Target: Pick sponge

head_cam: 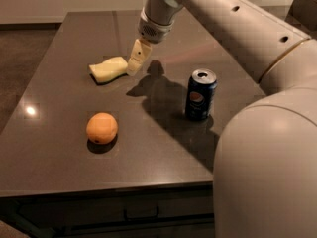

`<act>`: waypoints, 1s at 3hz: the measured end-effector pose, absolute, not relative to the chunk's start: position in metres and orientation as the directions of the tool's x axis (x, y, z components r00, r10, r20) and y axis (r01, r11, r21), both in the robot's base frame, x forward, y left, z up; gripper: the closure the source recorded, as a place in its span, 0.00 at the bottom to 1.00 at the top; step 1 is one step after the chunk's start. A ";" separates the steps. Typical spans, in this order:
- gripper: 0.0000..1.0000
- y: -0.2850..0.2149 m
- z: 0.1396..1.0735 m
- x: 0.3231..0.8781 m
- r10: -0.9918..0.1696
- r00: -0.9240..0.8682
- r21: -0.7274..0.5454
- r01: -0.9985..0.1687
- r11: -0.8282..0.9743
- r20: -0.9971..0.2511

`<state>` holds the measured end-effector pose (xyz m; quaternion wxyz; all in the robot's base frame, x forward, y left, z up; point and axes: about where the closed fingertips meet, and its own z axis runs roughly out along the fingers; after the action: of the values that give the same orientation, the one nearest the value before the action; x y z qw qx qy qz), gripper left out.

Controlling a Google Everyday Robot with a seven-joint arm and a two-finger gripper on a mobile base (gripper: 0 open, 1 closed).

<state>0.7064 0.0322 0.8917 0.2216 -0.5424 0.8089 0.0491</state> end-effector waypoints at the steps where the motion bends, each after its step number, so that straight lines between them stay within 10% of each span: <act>1: 0.00 0.039 0.872 0.717 -0.846 -0.335 -0.128 -0.899 0.419 -0.414; 3: 0.00 0.067 0.842 0.730 -0.846 -0.331 -0.076 -0.915 0.396 -0.419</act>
Offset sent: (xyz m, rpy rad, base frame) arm 0.0274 0.0251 -0.0459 0.0391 0.0703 -0.0075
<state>0.7298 0.0674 0.8416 0.1997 -0.5427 0.8112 0.0871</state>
